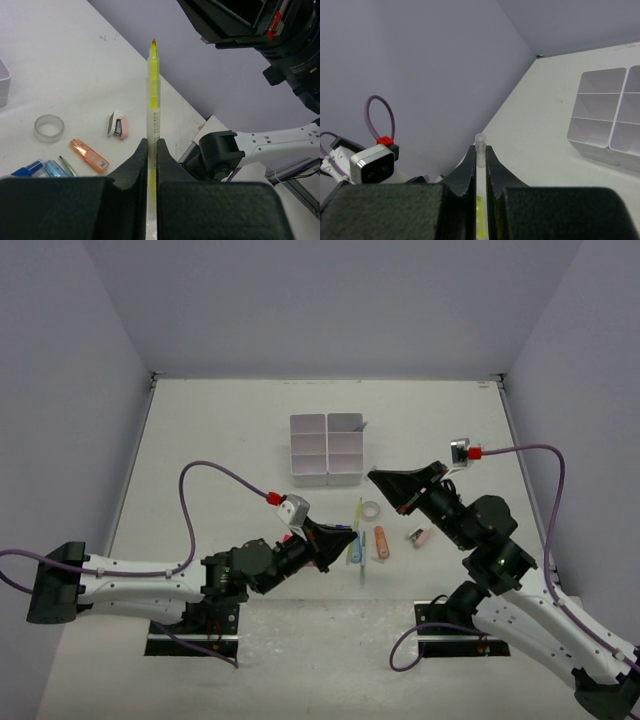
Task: Sort the stationery into containers
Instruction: Close the pen cap on the pen.
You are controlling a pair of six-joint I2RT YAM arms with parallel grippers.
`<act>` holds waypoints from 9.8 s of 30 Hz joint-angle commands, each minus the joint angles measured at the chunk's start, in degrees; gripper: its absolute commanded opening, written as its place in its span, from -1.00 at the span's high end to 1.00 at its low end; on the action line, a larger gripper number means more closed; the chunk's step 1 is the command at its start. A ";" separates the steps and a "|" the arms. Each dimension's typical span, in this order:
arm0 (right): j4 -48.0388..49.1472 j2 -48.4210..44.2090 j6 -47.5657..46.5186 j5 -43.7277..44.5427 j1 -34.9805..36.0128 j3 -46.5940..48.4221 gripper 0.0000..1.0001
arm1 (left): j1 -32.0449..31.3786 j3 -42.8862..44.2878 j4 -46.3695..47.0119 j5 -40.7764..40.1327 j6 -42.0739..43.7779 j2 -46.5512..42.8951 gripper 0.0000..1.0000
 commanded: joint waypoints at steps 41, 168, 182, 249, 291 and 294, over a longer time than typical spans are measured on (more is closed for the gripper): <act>-6.96 -1.12 -6.46 -7.25 0.24 4.30 1.00 | 0.06 0.32 1.37 1.42 1.75 -1.07 1.00; -19.63 0.76 -10.85 -12.86 0.24 11.40 1.00 | 0.06 5.94 -6.97 2.70 7.89 1.82 1.00; -19.23 1.35 -12.55 -13.25 0.24 9.52 1.00 | 0.03 6.04 -6.72 3.69 7.97 1.43 1.00; -11.78 0.81 -7.15 -20.28 0.24 -0.51 0.88 | 0.06 5.51 -1.02 -0.55 12.65 -2.64 1.00; -6.69 0.74 -5.17 -25.75 0.24 3.39 0.79 | 0.15 9.67 -6.93 3.03 12.81 3.07 1.00; -9.94 0.57 -6.81 -22.49 0.24 4.15 -0.10 | 0.15 8.63 -6.22 3.97 13.49 1.77 1.00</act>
